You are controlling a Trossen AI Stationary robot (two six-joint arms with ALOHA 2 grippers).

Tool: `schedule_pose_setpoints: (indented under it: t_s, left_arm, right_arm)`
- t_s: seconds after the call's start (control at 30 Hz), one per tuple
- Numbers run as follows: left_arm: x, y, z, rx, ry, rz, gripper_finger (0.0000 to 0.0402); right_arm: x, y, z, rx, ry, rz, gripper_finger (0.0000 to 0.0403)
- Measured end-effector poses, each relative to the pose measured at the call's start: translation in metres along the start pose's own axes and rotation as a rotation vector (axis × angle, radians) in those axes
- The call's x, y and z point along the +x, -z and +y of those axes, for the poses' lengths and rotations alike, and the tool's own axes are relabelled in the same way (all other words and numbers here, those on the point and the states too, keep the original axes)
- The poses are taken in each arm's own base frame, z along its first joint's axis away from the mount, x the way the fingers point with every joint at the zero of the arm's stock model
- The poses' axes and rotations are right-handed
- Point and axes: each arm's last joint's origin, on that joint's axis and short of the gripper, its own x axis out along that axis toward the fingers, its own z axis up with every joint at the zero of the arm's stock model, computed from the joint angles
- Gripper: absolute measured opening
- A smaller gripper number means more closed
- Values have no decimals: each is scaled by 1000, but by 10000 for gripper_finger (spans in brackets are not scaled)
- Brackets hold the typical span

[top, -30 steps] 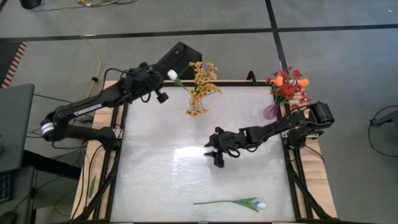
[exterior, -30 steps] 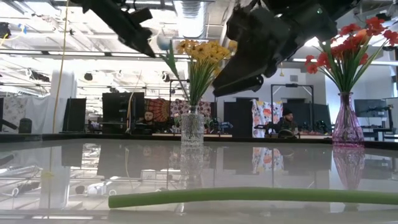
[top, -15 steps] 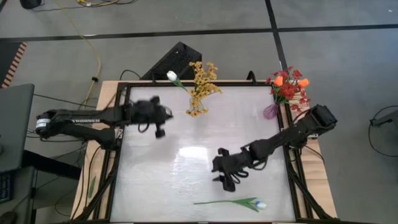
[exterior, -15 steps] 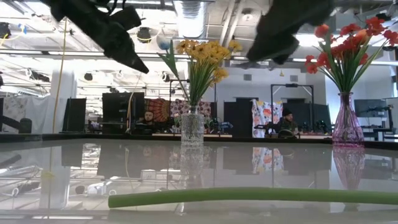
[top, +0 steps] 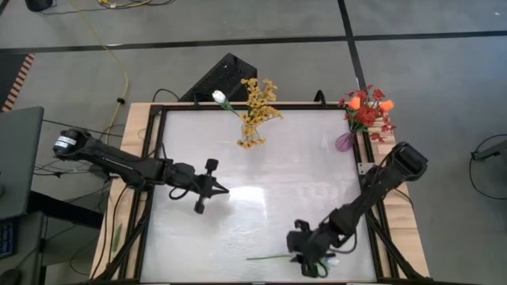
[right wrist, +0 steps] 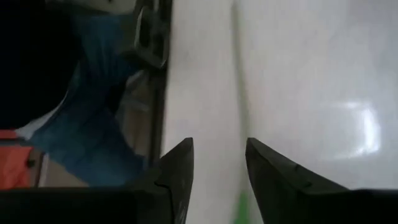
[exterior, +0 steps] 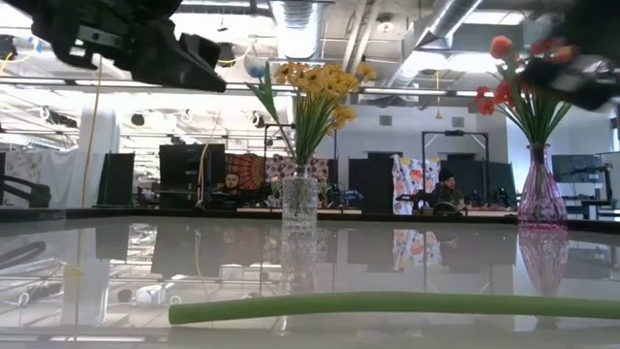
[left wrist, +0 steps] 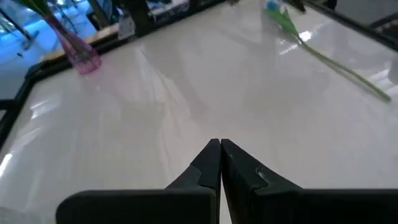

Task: Sort flowers into vase by color
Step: Put the white tulip into the transparent vase

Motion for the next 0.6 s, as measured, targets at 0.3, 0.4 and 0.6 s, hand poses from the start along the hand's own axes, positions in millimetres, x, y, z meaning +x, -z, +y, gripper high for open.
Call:
schedule_pose_setpoints:
  t_s: [0.3, 0.4, 0.6]
  left_arm:
    - [7, 4, -2, 17, 7, 16, 0]
    - [7, 3, -3, 16, 18, 8, 0]
    - [7, 3, -3, 11, 27, 9, 0]
  right_arm:
    - [30, 26, 2, 89, 51, 92, 152]
    - [41, 32, -2, 110, 66, 133, 153]
    - [50, 38, -6, 105, 100, 160, 151]
